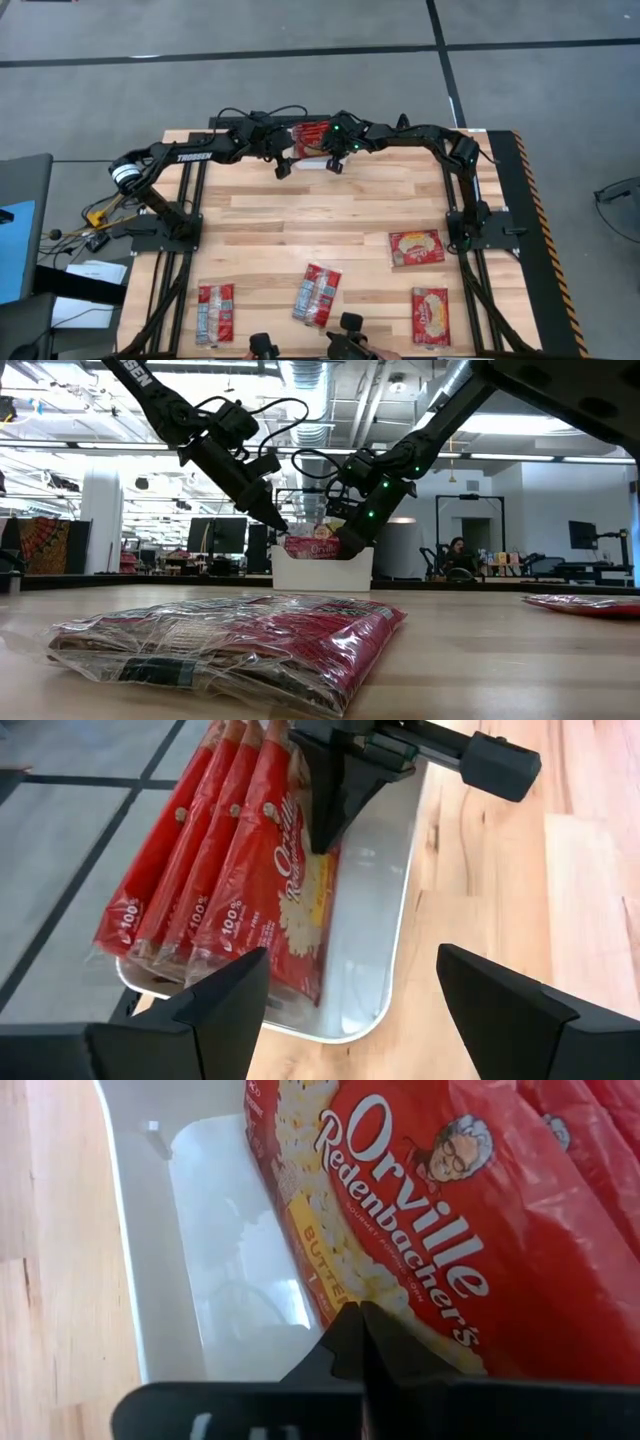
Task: Sort popcorn bags into baskets
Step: Put the red popcorn bag into the white bin
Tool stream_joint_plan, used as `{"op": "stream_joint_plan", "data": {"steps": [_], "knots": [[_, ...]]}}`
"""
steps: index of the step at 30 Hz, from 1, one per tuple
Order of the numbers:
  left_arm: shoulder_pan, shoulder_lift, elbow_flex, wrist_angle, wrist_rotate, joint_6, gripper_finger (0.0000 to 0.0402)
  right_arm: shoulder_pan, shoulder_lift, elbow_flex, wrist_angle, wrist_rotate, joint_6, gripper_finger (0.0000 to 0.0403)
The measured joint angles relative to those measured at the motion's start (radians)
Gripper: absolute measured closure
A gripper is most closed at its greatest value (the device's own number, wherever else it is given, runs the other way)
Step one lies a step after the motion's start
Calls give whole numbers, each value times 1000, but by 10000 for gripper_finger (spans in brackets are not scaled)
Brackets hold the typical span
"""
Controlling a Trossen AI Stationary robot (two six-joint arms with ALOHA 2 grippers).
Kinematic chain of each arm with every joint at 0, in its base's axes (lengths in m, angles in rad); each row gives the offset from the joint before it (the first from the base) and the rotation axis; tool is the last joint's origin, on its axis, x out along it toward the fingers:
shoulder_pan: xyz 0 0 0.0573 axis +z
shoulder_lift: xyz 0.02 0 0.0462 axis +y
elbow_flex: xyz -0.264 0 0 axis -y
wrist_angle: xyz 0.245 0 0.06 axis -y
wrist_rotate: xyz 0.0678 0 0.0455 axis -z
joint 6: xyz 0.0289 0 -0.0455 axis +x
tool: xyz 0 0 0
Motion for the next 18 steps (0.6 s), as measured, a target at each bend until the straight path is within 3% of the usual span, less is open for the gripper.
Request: {"op": "stream_joint_plan", "data": {"steps": [18], "knots": [[-5,0,0,-8,-29,-2,123,22,0,0,3,4,-1,395]]}}
